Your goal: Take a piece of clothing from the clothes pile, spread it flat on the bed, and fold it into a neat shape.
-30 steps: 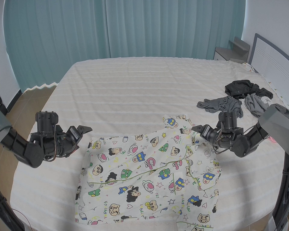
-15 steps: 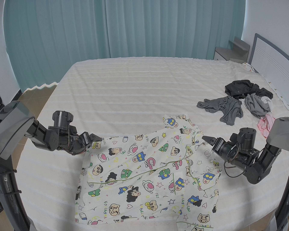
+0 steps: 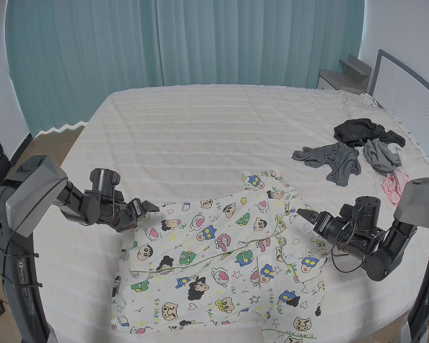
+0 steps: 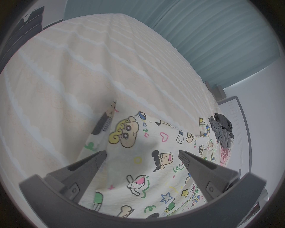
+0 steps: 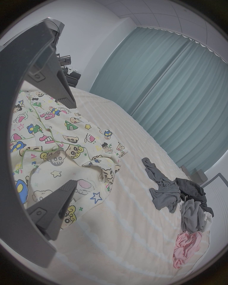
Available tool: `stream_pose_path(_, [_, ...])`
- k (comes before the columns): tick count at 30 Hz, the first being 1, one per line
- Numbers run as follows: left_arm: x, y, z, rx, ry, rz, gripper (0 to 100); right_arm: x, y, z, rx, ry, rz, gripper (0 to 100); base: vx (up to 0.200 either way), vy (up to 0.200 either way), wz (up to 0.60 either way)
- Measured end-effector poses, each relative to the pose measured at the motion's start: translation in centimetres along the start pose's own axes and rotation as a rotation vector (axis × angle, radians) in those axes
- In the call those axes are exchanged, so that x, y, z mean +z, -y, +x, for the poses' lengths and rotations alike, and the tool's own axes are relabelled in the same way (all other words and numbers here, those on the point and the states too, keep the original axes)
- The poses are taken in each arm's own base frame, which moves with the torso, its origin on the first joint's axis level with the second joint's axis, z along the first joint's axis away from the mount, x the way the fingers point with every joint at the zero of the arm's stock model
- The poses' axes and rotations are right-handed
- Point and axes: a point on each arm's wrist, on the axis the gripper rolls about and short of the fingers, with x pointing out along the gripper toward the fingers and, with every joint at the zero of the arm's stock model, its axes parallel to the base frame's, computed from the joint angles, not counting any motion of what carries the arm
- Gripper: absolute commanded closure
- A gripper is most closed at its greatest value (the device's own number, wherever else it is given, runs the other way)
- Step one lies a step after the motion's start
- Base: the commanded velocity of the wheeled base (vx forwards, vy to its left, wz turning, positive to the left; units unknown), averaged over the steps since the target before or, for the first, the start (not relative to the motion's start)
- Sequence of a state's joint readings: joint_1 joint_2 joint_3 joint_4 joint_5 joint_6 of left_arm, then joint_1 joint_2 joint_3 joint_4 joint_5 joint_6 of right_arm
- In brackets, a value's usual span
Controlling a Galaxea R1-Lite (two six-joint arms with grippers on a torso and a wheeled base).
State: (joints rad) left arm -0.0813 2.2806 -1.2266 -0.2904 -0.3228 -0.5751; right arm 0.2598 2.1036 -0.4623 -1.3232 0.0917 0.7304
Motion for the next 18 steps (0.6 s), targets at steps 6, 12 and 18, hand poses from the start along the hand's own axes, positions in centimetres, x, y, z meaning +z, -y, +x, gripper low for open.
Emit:
stream_pose_path(6, [-0.6,0.5,1.0,0.003,-0.013,0.011,0,0.0,0.0,-0.1,0.0,0.0,0.001,0,0.0,0.0,0.0])
stream_pose_path(12, [-0.7,0.2,1.5,0.038,-0.001,0.01,100,-0.1,0.0,-0.1,0.001,-0.004,0.001,0,0.0,0.0,0.0])
stream_pose_path(18, [-0.6,0.0,1.6,0.044,0.002,0.006,100,-0.2,-0.1,-0.1,0.003,-0.008,0.001,0,0.0,0.0,0.0])
